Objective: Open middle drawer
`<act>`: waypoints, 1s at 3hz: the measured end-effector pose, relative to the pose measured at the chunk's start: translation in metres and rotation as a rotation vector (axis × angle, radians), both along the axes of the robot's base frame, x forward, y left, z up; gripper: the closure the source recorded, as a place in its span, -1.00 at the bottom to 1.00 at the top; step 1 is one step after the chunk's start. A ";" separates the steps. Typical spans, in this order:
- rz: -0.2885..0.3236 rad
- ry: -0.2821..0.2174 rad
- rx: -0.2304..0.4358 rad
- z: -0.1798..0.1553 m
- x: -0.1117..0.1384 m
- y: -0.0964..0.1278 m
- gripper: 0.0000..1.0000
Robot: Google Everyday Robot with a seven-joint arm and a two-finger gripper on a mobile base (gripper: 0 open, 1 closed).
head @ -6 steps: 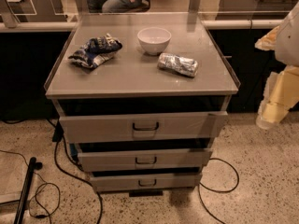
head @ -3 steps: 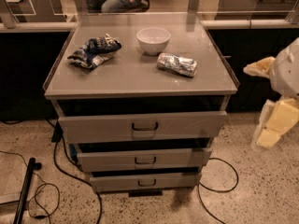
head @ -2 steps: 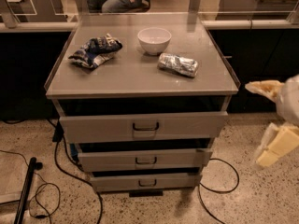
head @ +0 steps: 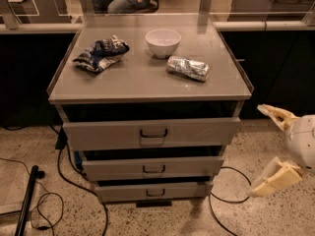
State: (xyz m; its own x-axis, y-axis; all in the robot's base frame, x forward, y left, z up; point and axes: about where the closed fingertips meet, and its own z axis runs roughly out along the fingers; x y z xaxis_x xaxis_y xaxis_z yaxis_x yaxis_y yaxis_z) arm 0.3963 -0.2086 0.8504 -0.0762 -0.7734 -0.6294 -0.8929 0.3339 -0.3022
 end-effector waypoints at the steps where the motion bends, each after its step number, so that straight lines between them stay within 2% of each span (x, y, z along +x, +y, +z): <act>1: 0.001 0.000 0.001 0.001 0.000 0.000 -1.00; 2: 0.023 0.011 -0.011 -0.010 0.000 0.016 -1.00; 3: 0.041 0.024 -0.030 -0.041 0.004 0.041 -1.00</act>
Offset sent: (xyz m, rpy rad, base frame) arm 0.0000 0.0464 -0.0360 -0.0313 0.0397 0.0629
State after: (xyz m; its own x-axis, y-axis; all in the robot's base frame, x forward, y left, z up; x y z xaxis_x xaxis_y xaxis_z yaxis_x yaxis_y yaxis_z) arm 0.4000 -0.1675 0.8095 -0.0587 -0.7949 -0.6039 -0.9129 0.2875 -0.2898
